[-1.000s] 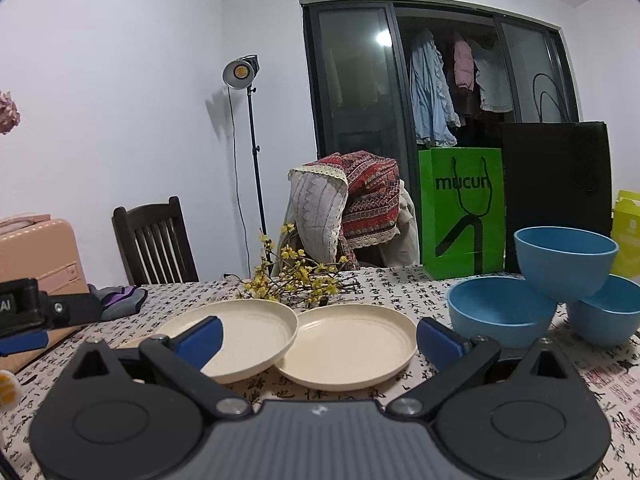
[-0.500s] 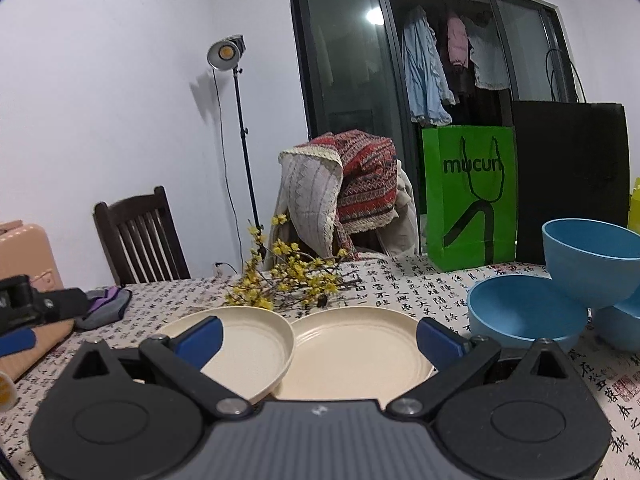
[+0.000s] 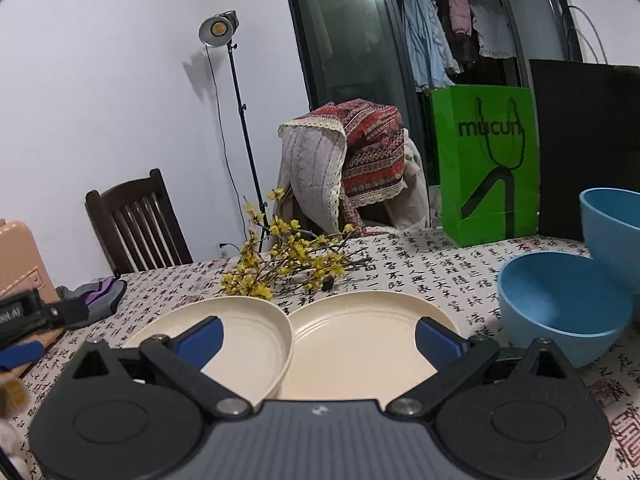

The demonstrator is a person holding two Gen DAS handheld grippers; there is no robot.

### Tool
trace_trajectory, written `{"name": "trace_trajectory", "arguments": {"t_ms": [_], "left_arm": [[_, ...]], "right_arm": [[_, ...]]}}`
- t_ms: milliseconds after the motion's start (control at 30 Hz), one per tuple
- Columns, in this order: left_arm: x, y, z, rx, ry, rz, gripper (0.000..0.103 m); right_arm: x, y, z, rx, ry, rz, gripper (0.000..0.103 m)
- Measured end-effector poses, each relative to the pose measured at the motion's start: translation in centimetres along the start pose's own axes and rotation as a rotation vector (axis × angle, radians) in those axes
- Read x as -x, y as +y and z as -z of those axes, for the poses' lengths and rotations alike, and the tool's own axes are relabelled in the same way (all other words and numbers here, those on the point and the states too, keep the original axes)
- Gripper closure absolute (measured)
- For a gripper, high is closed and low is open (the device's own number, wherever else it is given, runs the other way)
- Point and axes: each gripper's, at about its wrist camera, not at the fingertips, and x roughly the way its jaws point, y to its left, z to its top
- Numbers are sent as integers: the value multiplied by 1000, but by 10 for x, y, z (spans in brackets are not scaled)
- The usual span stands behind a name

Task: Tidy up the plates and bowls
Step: 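Lower both grippers over the rims of the cream plates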

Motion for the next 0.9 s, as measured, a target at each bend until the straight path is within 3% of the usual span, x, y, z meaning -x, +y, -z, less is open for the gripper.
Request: {"name": "trace_trajectory", "arguments": {"t_ms": [667,900], "left_arm": [[-33,19,17,27,45,11,0],[-35,15,26,0,34,8,0]], "right_arm": [[-60,-6,7,-87,30,-56,1],[-59,-1,17,-23,-5,-52,1]]}}
